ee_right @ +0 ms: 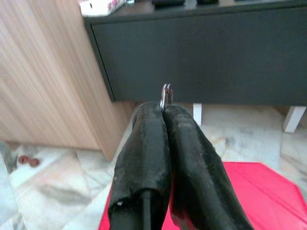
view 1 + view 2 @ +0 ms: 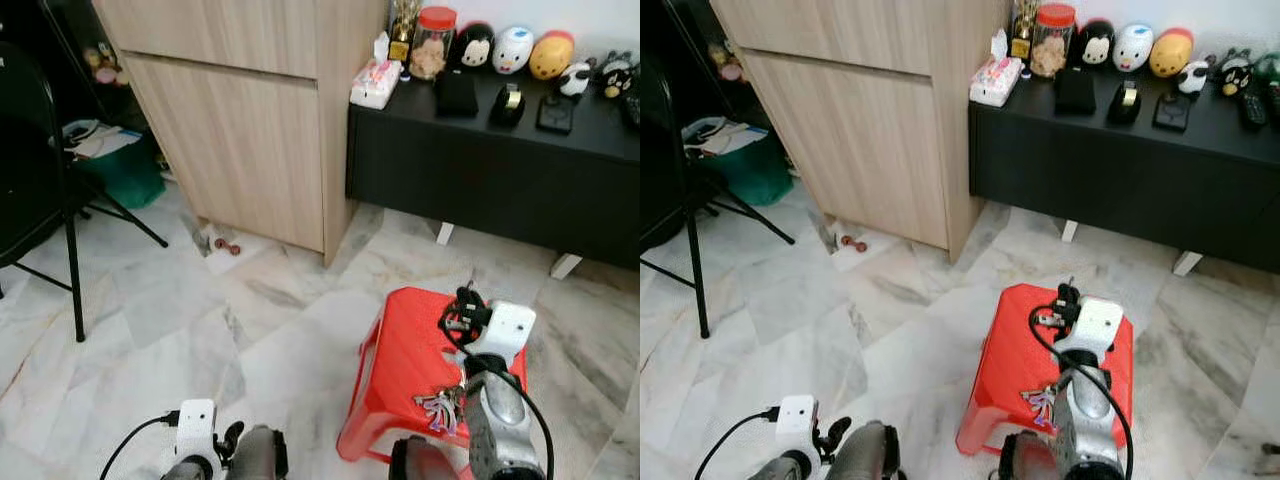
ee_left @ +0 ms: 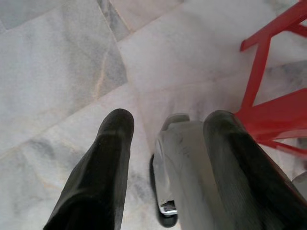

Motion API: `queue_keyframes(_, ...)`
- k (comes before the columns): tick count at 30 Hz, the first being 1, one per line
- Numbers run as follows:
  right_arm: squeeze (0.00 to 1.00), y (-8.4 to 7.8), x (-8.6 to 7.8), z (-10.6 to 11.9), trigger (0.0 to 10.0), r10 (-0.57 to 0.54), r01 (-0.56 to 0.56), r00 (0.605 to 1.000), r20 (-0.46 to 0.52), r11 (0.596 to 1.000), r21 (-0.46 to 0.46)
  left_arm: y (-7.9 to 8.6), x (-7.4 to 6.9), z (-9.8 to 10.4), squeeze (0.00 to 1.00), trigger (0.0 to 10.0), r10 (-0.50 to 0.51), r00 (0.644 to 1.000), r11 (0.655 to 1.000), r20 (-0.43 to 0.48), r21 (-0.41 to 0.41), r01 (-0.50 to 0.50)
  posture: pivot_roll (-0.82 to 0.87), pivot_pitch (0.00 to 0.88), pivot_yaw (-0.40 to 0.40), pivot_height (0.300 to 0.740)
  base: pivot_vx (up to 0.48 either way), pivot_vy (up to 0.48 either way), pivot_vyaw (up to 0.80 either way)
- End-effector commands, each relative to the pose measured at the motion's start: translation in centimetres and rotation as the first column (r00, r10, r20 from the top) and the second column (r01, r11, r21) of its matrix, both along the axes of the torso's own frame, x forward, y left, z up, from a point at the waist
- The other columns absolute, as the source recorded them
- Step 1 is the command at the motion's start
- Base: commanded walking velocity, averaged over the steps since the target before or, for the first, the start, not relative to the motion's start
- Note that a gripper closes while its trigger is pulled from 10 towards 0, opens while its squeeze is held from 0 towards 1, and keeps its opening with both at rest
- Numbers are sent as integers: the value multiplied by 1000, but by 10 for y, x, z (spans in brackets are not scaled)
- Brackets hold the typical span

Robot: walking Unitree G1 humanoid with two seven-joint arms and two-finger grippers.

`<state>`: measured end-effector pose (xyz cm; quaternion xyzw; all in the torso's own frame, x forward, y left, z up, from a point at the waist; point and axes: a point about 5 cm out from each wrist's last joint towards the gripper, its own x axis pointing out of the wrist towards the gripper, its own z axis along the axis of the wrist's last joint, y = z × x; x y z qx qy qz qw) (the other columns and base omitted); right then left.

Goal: Hang keys on a hook

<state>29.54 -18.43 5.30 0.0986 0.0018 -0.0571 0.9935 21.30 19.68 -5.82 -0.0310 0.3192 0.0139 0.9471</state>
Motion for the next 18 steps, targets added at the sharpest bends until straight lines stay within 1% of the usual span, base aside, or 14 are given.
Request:
queue_keyframes(1, 0, -3, -4, -6, 10000, -2, 2, 999, -32, 1000, 11, 1, -11, -7, 0, 10000, 18, 999, 1000, -48, -3, -18, 103, 53, -11, 639, -315, 0, 0)
queue_keyframes(3, 0, -3, -5, -8, 10000, 7, -8, 999, -40, 1000, -3, 1, -11, -7, 0, 10000, 31, 999, 999, -44, -10, -31, 108, 46, -10, 639, -317, 0, 0)
queue_keyframes(8, 0, -1, -5, -10, 10000, 11, -11, 999, -53, 1000, -1, 3, -11, -7, 0, 10000, 37, 998, 999, -46, -9, -38, 109, 37, -4, 639, -328, 0, 0)
queue_keyframes(9, 0, 0, -5, -10, 10000, 13, -13, 998, -58, 1000, 4, 6, -12, -7, 0, 10000, 54, 997, 999, -47, -7, -54, 108, 36, -3, 639, -334, 0, 0)
queue_keyframes(12, 0, 1, -4, -11, 10000, 14, -14, 998, -62, 1000, 8, 9, -13, -7, 0, 10000, 61, 997, 998, -48, -5, -61, 109, 34, 1, 639, -333, 0, 0)
queue_keyframes(18, 0, -2, -4, -12, 10000, -11, 11, 997, -73, 1000, 4, 12, -12, -6, 0, 10000, 55, 997, 998, -50, 13, -54, 102, 46, 7, 639, 0, 0, 0)
